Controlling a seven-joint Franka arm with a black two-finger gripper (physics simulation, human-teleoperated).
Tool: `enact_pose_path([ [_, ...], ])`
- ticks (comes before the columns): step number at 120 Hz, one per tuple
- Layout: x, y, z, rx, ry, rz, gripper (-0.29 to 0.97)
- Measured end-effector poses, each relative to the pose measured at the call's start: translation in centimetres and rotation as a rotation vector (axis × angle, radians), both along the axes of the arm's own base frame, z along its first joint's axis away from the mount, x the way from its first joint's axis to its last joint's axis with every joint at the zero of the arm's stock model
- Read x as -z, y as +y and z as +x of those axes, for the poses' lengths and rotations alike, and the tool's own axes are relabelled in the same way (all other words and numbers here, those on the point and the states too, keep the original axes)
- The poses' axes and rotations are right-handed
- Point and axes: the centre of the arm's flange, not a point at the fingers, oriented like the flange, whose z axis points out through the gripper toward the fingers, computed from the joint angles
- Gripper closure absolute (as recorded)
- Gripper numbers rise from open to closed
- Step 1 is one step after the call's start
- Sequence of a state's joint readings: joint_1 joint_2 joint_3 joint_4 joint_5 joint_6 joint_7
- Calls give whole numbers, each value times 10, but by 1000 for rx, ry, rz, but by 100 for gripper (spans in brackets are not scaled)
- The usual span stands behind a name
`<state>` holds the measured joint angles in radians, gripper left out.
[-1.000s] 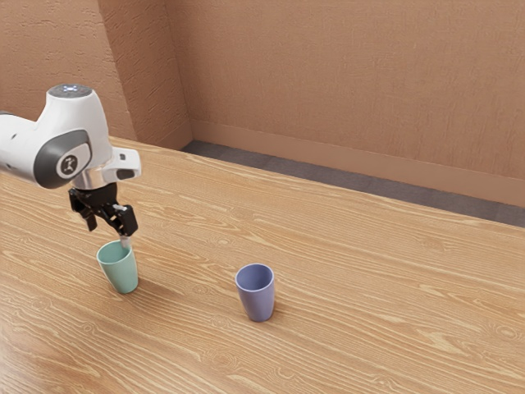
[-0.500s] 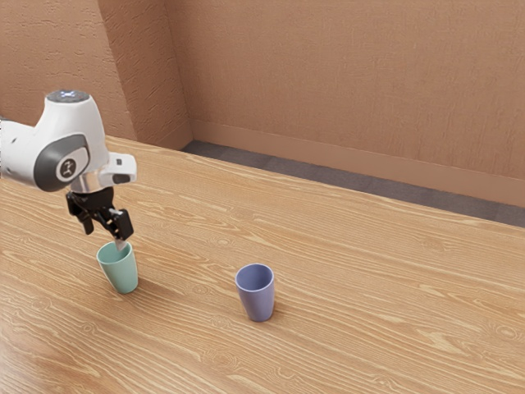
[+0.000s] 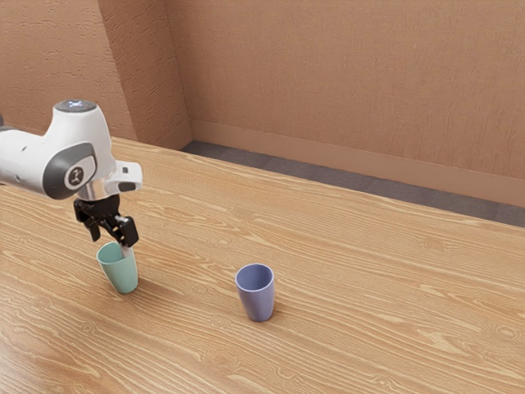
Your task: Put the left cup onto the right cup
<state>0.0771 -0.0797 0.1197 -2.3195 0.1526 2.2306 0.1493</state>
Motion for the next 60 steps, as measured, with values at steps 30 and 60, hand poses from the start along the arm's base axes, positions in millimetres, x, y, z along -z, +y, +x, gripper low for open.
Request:
enact_pose_path([
  [30, 9, 1, 3, 6, 2, -2, 1],
  [60, 12, 1, 4, 12, -2, -2, 2],
])
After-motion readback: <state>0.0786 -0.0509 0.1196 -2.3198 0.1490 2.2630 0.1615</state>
